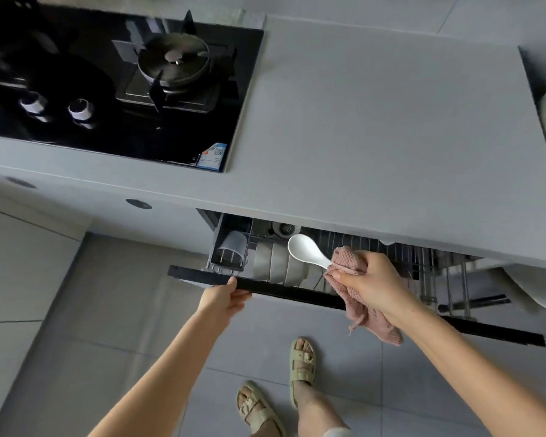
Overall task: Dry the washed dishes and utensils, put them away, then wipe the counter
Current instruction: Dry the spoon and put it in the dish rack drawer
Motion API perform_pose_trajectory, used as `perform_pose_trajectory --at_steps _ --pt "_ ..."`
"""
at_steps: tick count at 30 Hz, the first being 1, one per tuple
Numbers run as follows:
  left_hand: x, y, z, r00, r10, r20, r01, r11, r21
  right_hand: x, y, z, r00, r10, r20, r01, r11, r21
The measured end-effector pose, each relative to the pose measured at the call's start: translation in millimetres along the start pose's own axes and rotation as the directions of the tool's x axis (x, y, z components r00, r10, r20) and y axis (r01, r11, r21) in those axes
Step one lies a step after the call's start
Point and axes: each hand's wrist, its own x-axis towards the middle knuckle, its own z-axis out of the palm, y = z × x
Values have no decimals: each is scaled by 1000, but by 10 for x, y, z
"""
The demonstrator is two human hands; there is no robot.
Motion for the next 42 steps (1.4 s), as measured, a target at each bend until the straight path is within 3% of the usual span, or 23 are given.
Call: perform_pose_trajectory --at_steps 5,11,14,15,16,18,20,22,24,29,31,33,36,39,42 --pt "-270 -350 -419 996 -90 7 87 977 194 -2 80 367 994 25 104 -23 1000 -16" --pt "-564 -465 -715 920 -392 -2 364 852 377 -37 186 719 986 91 141 -105 990 96" --pt "-629 -367 -792 894 -448 30 333 706 625 -33 214 831 978 102 183 -132 978 160" --pt "-636 -310 -763 896 -442 46 317 710 629 -26 223 866 975 106 194 -142 973 181" --pt "-663 -236 -705 909 -412 59 287 724 628 -19 231 900 973 110 204 -150 970 193" --pt "-560 -148 -541 979 -187 80 112 822 558 1 244 985 968 122 217 -171 960 221" --pt "-439 -92 -320 985 -4 171 -65 916 396 27 257 1081 965 137 222 -194 947 258" --pt "-310 -77 -118 974 41 225 -80 982 168 63 267 1168 964 152 218 -210 938 274" --pt "-163 -66 30 981 53 189 -55 998 3 111 286 1235 966 147 214 -204 939 277" --pt "149 6 101 998 47 32 -42 989 -142 292 396 1310 972 140 189 -181 958 224" --pt "362 110 75 988 113 -110 -115 993 -10 388 477 1289 979 144 142 -171 963 206" --pt "629 228 81 943 268 -198 -213 942 258 486 559 1244 985 138 100 -156 966 206" --pt "981 372 151 870 455 -188 -236 719 654 625 671 1199 986 135 99 -154 962 223" --pt "1268 446 279 836 527 -155 -214 572 792 753 779 1236 986 116 121 -138 972 193" --pt "1470 493 395 790 590 -169 -215 524 824 887 871 1304 986 93 140 -116 978 171"
